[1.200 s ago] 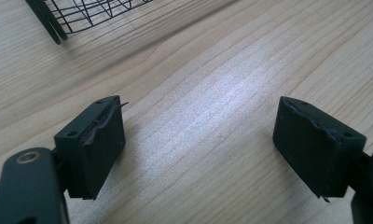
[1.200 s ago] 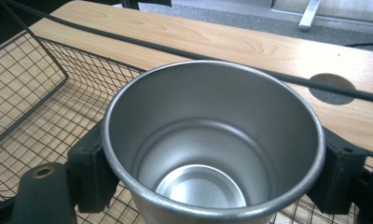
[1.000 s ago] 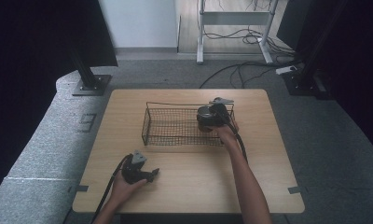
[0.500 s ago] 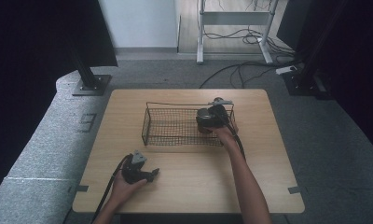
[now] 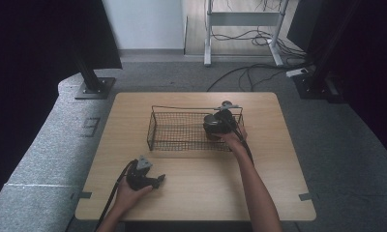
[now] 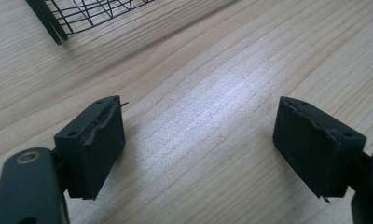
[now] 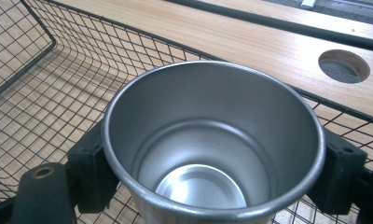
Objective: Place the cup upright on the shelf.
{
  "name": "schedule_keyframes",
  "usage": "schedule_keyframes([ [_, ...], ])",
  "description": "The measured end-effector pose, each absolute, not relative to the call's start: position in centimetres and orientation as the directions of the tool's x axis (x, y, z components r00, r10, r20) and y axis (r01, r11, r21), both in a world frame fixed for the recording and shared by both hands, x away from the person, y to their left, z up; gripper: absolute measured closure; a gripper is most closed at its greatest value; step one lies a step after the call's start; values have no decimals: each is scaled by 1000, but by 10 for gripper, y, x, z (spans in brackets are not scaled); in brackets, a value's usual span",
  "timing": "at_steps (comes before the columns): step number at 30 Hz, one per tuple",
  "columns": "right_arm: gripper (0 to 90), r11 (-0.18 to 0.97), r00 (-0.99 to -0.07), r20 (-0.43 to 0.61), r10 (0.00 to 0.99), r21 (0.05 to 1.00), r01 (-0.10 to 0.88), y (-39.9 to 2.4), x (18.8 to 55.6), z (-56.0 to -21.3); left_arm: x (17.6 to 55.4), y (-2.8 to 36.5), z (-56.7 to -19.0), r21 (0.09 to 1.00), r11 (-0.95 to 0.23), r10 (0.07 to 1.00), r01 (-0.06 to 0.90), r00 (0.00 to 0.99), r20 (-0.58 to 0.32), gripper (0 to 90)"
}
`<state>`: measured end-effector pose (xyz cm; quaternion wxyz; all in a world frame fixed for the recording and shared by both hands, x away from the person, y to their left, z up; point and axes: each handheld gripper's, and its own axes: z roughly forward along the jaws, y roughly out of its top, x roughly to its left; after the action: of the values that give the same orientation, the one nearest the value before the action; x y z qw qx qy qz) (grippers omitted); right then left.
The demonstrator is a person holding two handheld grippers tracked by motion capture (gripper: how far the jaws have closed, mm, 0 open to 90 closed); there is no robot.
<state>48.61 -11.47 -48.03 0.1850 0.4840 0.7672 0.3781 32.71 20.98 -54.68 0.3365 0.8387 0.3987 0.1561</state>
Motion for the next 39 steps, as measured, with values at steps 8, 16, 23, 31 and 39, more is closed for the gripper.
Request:
schedule_keyframes([
  [8, 179, 258, -449, 68, 891, 738, 624, -113, 485, -482, 327, 210, -547, 689, -456, 773, 564, 634, -7, 166],
  [16, 178, 283, -451, 47, 891, 721, 633, -112, 485, -483, 327, 210, -547, 689, -456, 773, 563, 635, -7, 166],
  [23, 178, 306, -460, 36, 887, 701, 644, -111, 484, -486, 327, 210, -547, 688, -458, 772, 563, 635, -6, 166],
  [31, 176, 316, -462, 29, 886, 692, 649, -114, 483, -488, 327, 210, -547, 688, -457, 772, 563, 635, -7, 166],
  [39, 164, 326, -464, 25, 886, 678, 659, -116, 479, -488, 327, 210, -547, 688, -457, 772, 563, 635, -7, 166],
])
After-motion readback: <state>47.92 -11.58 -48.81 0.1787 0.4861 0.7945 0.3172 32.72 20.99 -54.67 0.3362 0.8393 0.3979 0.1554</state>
